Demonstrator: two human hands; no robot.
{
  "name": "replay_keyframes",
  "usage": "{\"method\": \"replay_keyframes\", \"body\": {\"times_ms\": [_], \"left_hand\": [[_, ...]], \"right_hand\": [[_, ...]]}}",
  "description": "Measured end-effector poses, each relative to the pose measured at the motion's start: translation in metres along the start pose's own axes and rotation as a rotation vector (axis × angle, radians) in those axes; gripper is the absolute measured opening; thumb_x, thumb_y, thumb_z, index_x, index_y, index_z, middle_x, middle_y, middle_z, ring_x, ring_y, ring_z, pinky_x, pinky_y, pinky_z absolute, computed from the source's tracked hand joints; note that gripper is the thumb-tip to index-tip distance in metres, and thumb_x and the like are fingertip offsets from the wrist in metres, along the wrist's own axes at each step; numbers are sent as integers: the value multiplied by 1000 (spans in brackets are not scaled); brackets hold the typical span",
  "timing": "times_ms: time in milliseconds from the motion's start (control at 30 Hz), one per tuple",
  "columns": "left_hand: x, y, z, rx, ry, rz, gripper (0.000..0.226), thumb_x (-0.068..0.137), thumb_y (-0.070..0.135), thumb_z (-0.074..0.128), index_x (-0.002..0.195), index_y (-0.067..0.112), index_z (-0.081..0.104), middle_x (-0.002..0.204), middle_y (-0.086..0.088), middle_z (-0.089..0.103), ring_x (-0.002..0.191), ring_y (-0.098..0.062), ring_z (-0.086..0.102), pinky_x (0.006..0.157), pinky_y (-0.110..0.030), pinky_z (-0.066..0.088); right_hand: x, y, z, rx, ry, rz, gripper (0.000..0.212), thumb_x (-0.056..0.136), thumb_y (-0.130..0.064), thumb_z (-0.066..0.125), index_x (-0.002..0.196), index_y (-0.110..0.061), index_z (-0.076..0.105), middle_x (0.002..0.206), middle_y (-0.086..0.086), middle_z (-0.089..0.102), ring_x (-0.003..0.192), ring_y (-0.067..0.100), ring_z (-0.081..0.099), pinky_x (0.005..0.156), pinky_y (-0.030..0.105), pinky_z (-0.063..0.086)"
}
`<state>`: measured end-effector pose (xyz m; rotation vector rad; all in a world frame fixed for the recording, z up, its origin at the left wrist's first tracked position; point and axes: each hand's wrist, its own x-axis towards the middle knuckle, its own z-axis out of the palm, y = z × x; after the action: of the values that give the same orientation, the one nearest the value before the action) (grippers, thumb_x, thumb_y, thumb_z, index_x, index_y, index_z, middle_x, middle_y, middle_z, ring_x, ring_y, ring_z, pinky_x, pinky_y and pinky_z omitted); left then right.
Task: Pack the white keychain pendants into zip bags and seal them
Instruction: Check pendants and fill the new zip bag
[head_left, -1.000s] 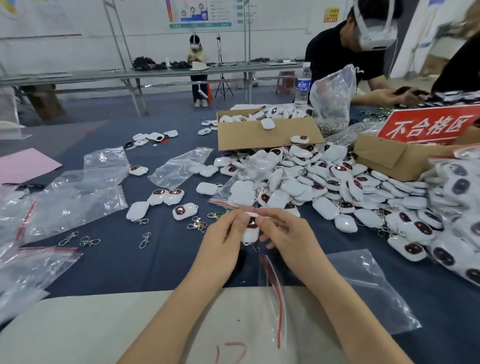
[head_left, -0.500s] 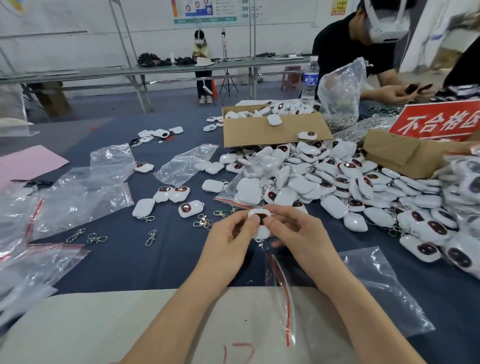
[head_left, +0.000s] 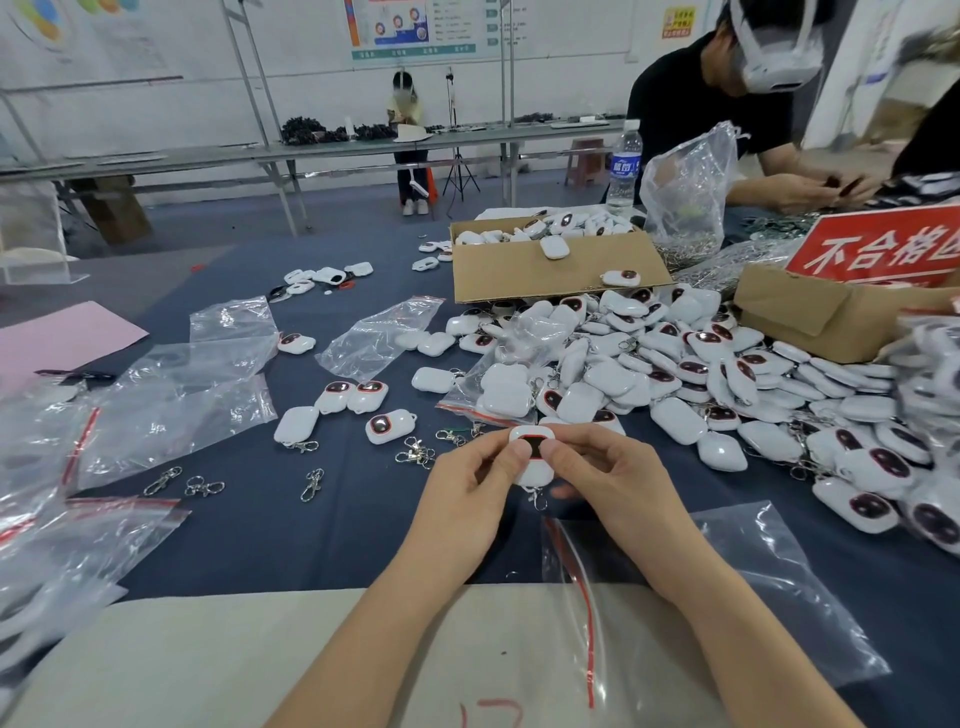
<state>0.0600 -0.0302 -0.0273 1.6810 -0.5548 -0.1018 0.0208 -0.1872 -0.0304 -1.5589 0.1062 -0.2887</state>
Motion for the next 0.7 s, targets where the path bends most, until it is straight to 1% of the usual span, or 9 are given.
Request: {"method": "replay_keyframes", "body": {"times_ms": [133,200,300,500,567,700], "left_hand": [[1,-1,0,1,-8,17,25,105,19,54,119,24,73,111,21,75,109,7,64,88,-3,41],[1,-2,0,0,-15,17,24,105,20,54,118,28,73,111,22,74,110,8,64,88,-3,41],[1,-3,0,12,-19,16,24,104,21,55,116,33,73,110,23,74,111,8,64,88,-2,41],[1,-2,-1,17,-35,24,24,105,23,54,119,31,73,112,20,74,113,5,63,90,-4,41],[1,-1,0,28,-40,32,25,105,22,54,120,30,72,113,18,74,114,2,64,93,-9,43],[0,-2,3,59,-64,-15,28,101,17,62,121,36,67,111,13,74,108,-12,67,97,-24,51]], "right_hand": [[1,3,0,-18,21,-7,7,91,-24,73,93,-30,76,78,-10,77,66,2,68,65,11,52],[2,3,1,-22,21,-25,7,91,-22,73,91,-29,76,81,-10,77,71,-1,68,69,11,52],[1,3,1,-49,28,-44,8,91,-20,73,91,-28,75,84,-12,78,78,-2,71,71,7,50],[0,1,2,-87,40,-51,9,91,-20,73,90,-29,73,83,-15,77,78,-3,70,70,6,48],[0,0,1,-95,45,-45,8,91,-22,73,91,-30,73,84,-15,77,80,-2,71,71,6,48],[-1,-2,1,-81,52,-45,10,91,-22,73,90,-32,73,84,-16,77,82,-3,71,71,4,47]]}}
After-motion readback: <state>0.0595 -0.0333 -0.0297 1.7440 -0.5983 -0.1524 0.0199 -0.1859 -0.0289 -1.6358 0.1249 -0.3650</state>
